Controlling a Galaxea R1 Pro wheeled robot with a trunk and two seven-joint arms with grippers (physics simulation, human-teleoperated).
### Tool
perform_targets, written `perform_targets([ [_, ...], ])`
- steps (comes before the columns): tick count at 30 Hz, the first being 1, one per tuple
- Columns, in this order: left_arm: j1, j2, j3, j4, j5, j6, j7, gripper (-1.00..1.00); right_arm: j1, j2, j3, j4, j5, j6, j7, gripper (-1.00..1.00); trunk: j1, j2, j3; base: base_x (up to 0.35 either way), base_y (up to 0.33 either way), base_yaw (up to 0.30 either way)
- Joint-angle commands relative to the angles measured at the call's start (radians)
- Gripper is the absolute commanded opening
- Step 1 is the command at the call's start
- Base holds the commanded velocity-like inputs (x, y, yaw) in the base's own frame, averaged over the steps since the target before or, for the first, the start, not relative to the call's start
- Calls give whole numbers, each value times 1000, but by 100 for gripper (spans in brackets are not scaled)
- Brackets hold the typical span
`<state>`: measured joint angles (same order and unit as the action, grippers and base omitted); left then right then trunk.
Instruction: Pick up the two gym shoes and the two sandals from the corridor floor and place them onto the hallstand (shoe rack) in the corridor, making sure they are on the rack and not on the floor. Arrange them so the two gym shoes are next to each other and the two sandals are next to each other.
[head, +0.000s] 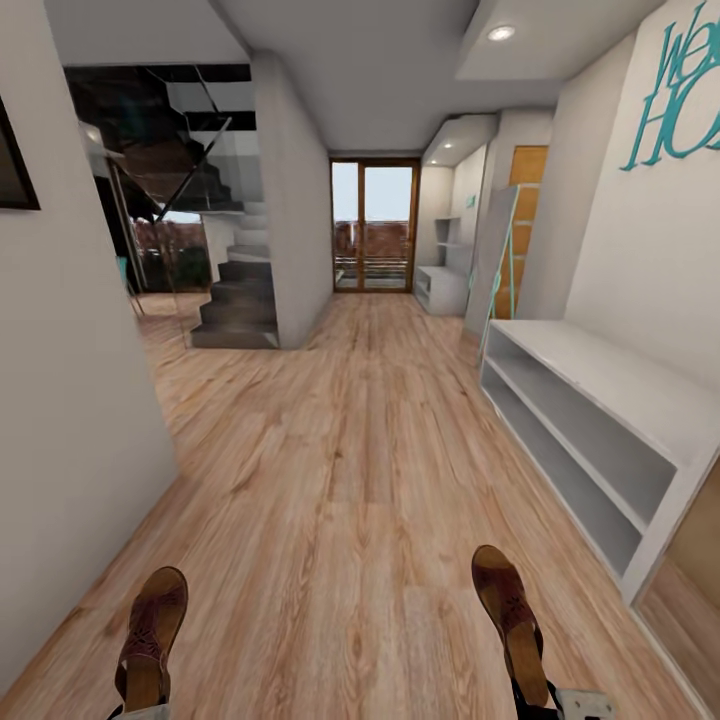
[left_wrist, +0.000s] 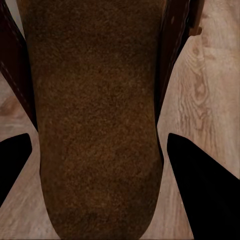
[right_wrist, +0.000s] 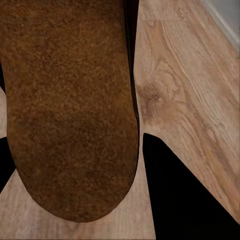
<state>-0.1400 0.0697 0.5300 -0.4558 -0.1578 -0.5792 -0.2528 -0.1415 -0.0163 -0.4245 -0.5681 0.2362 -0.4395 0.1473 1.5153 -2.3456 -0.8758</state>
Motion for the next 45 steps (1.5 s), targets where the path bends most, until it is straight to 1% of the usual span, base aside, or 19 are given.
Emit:
perform_targets([
  [1, -1, -1, 9, 0, -9, -4, -5, -100, -1, 1, -8, 1, 2, -3, 11, -100, 0, 0, -1, 332, -118, 0],
  [29, -1, -1, 9, 0, -9, -4, -5, -100, -1, 1, -8, -1, 2, -3, 11, -100, 0, 0, -1, 329, -123, 0],
  [45, -1, -1, 10, 0, -9, -4, -5, -100, -1, 1, -8, 1, 3, -2, 12, -100, 0, 0, -1, 340, -1, 0],
])
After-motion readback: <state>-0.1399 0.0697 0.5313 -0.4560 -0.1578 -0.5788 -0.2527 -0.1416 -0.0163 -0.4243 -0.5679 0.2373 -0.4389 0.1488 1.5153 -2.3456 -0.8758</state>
